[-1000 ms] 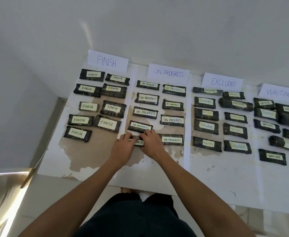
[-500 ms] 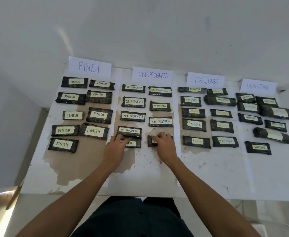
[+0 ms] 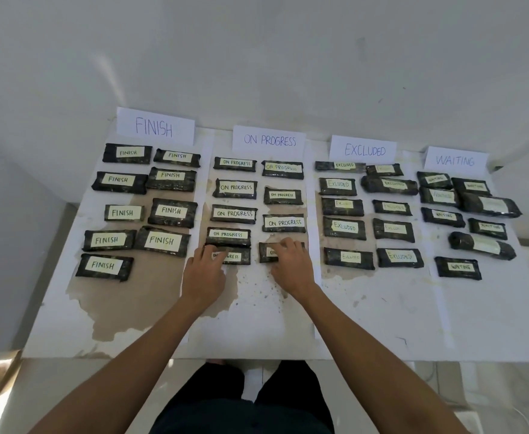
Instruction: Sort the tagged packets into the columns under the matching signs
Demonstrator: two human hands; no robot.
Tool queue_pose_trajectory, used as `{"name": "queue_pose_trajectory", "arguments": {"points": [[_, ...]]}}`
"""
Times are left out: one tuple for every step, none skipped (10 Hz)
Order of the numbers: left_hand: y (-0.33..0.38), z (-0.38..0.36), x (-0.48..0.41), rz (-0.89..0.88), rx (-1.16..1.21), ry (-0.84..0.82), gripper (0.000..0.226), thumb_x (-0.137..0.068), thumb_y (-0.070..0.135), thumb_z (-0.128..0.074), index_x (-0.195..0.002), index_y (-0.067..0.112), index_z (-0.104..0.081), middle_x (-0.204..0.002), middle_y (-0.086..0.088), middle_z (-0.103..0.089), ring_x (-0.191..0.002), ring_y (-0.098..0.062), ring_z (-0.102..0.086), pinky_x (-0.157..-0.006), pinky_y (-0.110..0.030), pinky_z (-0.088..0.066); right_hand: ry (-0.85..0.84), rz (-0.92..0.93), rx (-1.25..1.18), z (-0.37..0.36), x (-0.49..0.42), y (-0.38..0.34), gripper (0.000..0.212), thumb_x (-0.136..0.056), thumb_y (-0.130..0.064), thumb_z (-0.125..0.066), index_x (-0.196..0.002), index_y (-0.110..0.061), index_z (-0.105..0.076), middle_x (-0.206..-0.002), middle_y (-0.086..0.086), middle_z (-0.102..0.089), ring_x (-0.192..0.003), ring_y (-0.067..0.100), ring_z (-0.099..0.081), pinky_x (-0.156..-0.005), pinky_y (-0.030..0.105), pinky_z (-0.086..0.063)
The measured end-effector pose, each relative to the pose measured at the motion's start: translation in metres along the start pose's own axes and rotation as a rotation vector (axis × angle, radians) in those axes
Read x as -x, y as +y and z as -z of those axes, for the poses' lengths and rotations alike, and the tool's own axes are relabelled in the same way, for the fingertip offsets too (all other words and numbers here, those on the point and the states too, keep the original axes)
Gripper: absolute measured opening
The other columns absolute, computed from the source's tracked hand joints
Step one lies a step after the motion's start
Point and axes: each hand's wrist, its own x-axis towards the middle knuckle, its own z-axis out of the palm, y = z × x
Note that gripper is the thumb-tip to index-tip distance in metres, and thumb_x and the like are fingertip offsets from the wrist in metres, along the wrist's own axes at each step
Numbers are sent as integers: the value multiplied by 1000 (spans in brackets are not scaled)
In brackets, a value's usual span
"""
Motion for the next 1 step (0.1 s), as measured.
{"name": "queue_pose_trajectory", "arguments": {"points": [[5, 6, 14, 38, 44, -28, 51, -74, 11, -66, -125, 14, -56, -127, -12, -54, -116, -35, -48, -88, -46, -46, 0, -49, -2, 8, 13, -1, 46, -75, -11, -62, -120, -11, -57, -120, 13, -55, -106, 33, -51, -86, 41, -42]]}}
